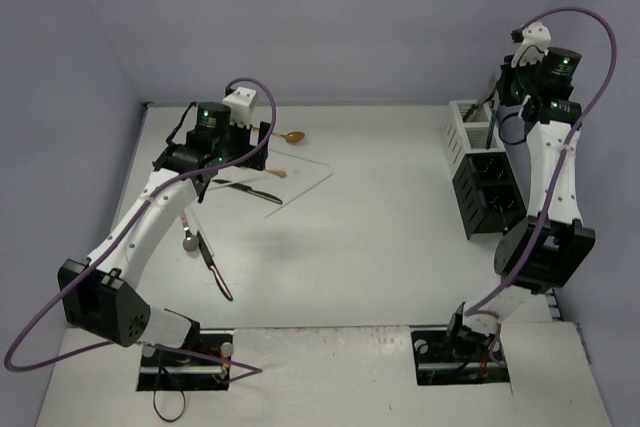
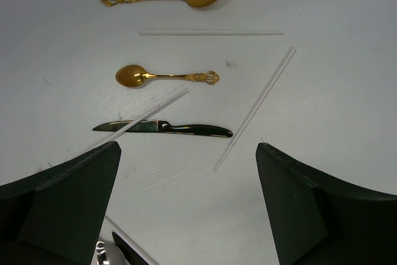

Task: Sort the eating utensils into containers

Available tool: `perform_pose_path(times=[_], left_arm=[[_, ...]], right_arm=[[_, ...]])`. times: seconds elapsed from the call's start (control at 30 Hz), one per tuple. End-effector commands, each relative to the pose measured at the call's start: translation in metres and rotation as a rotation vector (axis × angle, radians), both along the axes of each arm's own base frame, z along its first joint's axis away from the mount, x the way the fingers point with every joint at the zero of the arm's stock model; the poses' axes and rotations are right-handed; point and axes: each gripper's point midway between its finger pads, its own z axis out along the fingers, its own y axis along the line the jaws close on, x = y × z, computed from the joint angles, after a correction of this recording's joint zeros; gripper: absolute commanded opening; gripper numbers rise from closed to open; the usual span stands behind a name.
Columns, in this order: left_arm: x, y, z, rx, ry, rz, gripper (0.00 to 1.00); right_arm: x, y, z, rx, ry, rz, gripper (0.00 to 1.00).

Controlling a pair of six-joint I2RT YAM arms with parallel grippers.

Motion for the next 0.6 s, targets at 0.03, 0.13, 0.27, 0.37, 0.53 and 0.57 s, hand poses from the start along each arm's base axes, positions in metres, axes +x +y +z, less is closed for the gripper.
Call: perform_pose_path(times=[0.03, 0.13, 0.27, 0.37, 0.53, 0.57], left_arm=[[0.012, -0.002, 0.019, -0.026, -0.086, 0.015, 0.88], [0.013, -0.002, 0.016, -0.023, -0.082, 0.016, 0.88], [0.016, -0.004, 0.014, -0.028, -0.082, 0.014, 0.88], [0.019, -0.005, 0.012, -0.028, -0.076, 0.013, 0.88], [0.020, -0.005, 0.011, -0.022, -0.073, 0.012, 0.88], [0.021, -0.006, 0.010, -0.024, -0.075, 0.011, 0.88]], right_arm=[[0.022, -0.006, 0.034, 0.023, -0.129, 0.018, 0.00], [0.030, -0.009, 0.025, 0.076, -0.130, 0.018, 0.00], [0.037, -0.018, 0.024, 0.113, -0.160, 0.010, 0.00], [0.041, -0.024, 0.029, 0.145, -0.186, 0.007, 0.00], [0.034, -0.018, 0.048, 0.145, -0.222, 0.030, 0.00], [0.032, -0.018, 0.050, 0.143, -0.225, 0.034, 0.00]])
